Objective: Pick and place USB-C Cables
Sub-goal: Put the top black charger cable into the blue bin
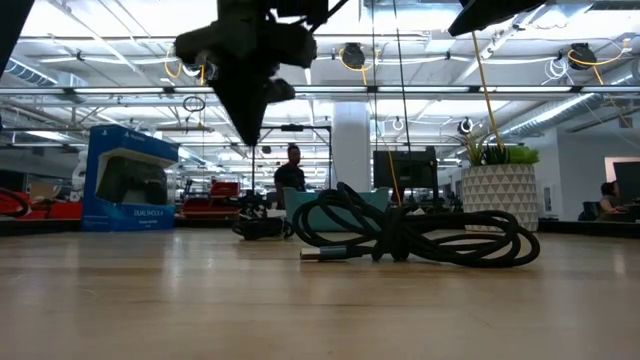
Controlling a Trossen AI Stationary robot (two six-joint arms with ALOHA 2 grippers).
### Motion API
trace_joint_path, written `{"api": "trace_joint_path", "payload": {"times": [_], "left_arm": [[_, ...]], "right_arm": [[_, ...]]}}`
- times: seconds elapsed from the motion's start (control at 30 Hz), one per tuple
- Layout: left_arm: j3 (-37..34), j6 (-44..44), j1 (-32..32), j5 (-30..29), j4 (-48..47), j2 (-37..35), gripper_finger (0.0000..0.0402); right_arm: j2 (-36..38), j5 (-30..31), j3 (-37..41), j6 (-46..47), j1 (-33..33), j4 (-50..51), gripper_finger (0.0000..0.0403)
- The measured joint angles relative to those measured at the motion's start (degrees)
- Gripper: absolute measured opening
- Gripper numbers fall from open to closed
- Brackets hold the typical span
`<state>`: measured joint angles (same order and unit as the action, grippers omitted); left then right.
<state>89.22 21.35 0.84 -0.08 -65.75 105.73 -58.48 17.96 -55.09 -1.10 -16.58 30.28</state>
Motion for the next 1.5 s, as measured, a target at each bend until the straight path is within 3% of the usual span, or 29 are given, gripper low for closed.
{"api": "trace_joint_path", "payload": {"times": [0.17, 0.7, 1.0, 1.5], "left_arm": [[-5.1, 7.2, -0.1, -0.1, 4.8, 0.0, 0.0051], [-17.1, 10.3, 2.5, -3.0, 20.4, 0.0, 0.0180], [-21.4, 11.7, 3.7, -3.1, 26.9, 0.0, 0.0189], [-23.9, 12.0, 4.1, -3.1, 30.0, 0.0, 0.0189]], "right_arm": [[0.0, 0.0, 0.0, 0.0, 0.0, 0.0, 0.0000], [0.0, 0.0, 0.0, -0.2, 0.0, 0.0, 0.0000], [0.0, 0.1, 0.0, -0.2, 0.0, 0.0, 0.0000], [0.0, 0.2, 0.0, -0.2, 0.0, 0.0, 0.0000]]}}
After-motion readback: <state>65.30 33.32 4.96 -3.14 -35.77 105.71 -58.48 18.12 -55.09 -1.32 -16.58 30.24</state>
